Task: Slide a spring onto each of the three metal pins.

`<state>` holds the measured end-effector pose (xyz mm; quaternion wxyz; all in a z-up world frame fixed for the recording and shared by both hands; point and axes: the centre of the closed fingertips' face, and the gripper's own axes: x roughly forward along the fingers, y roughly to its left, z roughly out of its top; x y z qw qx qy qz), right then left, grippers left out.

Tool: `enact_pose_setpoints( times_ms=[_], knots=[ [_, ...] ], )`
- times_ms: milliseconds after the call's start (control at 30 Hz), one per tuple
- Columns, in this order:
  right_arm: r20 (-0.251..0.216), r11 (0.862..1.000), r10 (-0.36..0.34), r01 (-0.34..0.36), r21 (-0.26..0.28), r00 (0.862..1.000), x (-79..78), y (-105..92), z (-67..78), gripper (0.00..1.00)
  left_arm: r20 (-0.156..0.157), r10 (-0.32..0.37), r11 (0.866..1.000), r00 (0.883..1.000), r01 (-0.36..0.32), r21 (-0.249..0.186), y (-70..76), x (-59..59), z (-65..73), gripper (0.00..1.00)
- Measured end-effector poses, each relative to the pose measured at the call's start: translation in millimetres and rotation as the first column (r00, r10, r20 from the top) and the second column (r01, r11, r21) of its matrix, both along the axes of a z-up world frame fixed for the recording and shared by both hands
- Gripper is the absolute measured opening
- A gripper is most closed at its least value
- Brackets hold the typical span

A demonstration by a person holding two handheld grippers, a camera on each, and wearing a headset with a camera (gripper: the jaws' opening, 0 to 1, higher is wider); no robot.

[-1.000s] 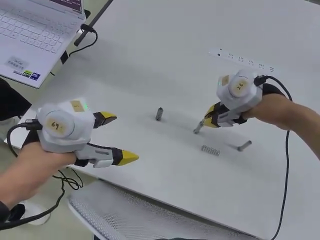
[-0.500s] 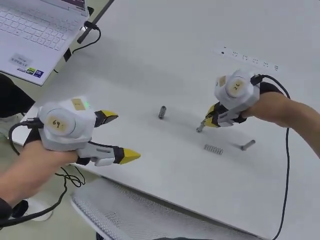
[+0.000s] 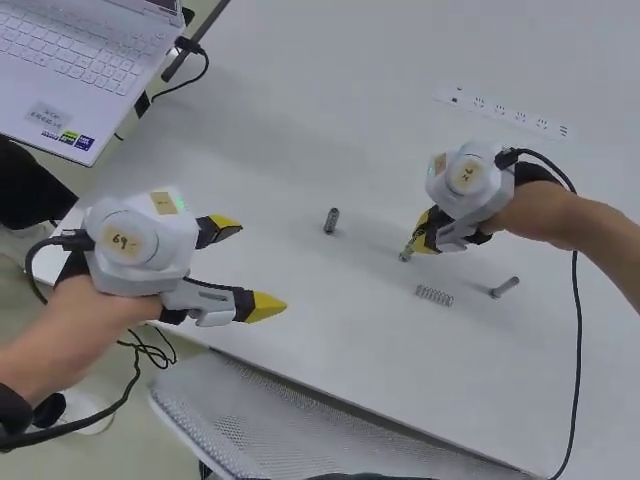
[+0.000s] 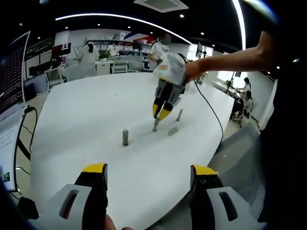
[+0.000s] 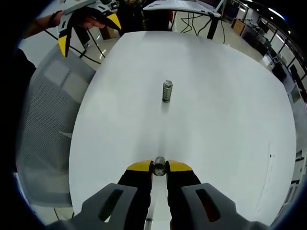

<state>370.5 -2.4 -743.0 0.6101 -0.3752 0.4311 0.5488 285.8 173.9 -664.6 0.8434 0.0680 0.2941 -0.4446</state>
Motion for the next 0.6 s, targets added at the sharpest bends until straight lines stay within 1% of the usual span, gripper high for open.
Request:
enact_pose_setpoints(
  times_ms=[167,300,600],
  knots=[
    [-0.006,1.000,0.011,-0.011,-0.009,1.000,0.4,-1.0,-6.0,0.09,-0.003,-0.001,1.000,1.000,0.001,0.001,-0.3,-0.2,-1.0,0.66],
    [-0.011,0.999,0.027,-0.027,-0.024,1.000,-0.5,-2.6,-14.4,0.09,-0.005,0.002,1.000,1.000,-0.002,0.003,1.0,0.7,-1.7,0.66],
    [-0.022,0.999,0.031,-0.031,-0.028,0.999,-1.3,-1.0,-18.6,0.09,-0.008,0.006,1.000,1.000,-0.006,0.005,3.1,1.2,-2.1,0.66]
  ],
)
